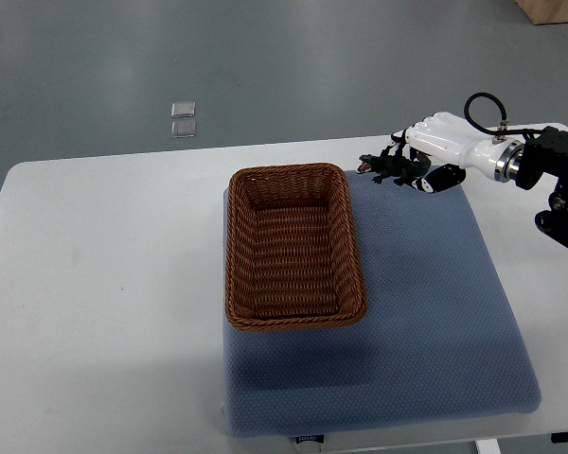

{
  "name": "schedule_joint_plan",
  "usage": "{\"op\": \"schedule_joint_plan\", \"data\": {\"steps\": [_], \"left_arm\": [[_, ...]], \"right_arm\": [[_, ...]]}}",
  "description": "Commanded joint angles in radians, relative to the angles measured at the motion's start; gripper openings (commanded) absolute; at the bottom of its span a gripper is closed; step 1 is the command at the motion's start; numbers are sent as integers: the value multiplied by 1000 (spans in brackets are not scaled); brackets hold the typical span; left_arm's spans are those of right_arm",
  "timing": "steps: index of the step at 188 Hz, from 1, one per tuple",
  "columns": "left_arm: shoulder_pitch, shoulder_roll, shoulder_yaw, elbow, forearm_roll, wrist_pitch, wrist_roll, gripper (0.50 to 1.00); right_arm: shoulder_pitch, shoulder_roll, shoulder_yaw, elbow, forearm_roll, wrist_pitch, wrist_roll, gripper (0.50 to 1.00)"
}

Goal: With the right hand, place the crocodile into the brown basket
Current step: 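Carry the crocodile with the right hand over the wicker basket, then open the right hand to drop the crocodile into the basket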

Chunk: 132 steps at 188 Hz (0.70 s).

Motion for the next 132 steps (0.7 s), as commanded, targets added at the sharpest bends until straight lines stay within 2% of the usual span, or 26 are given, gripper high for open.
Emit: {"op": "schedule_joint_plan", "data": {"steps": [1,83,124,132], "left_arm": [[0,0,0,0,0,0,0,1000],[0,0,0,0,0,0,0,1000],[0,0,0,0,0,0,0,1000],[0,0,0,0,0,0,0,1000]], "right_arm": [[14,34,-5,6,-3,-7,9,500],[22,207,-34,22,-3,0,26,500],[16,230,-65,19,-5,0,26,500],[8,233,-65,17,-6,0,26,521]]}}
